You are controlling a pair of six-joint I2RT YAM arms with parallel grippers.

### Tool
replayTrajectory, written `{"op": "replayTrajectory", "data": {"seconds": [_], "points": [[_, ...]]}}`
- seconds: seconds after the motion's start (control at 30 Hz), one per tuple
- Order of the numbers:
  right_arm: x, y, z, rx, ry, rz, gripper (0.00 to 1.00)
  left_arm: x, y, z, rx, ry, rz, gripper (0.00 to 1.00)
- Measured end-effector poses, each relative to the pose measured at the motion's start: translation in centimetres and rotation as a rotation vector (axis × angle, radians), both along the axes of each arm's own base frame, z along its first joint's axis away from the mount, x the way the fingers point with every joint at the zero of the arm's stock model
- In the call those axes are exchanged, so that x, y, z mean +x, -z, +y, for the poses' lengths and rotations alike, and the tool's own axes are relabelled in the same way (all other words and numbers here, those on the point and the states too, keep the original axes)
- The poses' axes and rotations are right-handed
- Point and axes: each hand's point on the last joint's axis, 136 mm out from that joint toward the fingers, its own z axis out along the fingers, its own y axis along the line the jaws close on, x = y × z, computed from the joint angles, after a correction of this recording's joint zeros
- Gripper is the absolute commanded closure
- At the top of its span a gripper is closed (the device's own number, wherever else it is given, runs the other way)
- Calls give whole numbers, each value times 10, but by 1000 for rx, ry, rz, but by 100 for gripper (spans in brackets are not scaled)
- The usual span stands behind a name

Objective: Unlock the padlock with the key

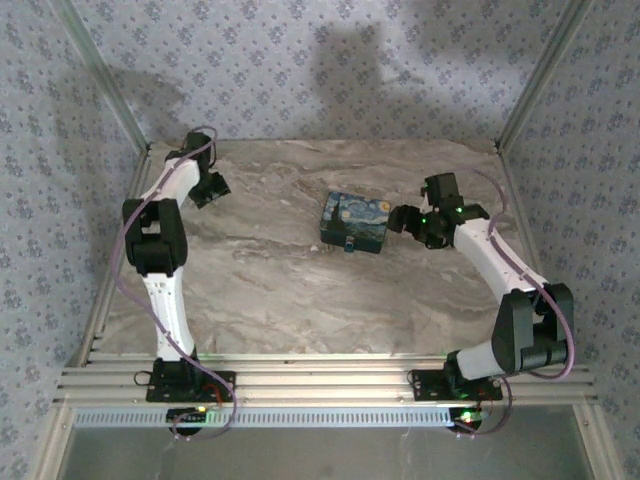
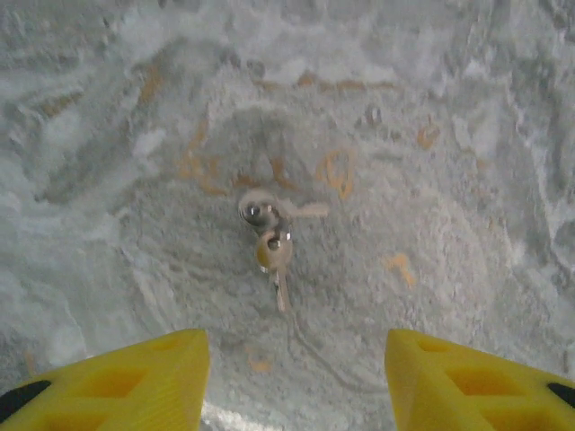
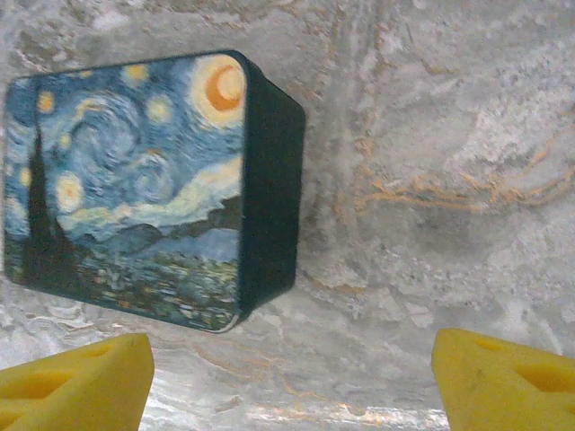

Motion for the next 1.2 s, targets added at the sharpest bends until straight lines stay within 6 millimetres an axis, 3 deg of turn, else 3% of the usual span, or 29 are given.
{"op": "replayTrajectory", "data": {"seconds": [0.2, 0.4, 0.63, 0.83, 0.93, 1.2], "points": [[-2, 1, 5, -6, -3, -2, 18, 18, 2, 10, 25, -8, -5, 47], [-3, 1, 9, -8, -13, -2, 18, 17, 15, 14, 34, -7, 32, 52], [-4, 1, 11, -14, -10, -2, 18, 12, 32, 10, 8, 14, 77, 69], [-5, 0, 12, -17, -6, -5, 18, 5, 35, 15, 8, 24, 73, 92], [-7, -2, 12, -13, 0, -11, 17, -7, 32, 10, -13, 44, 68, 99], [-19, -10, 11, 11, 22, -44, 17, -59, 34, -20, -90, 141, 82, 100]]}}
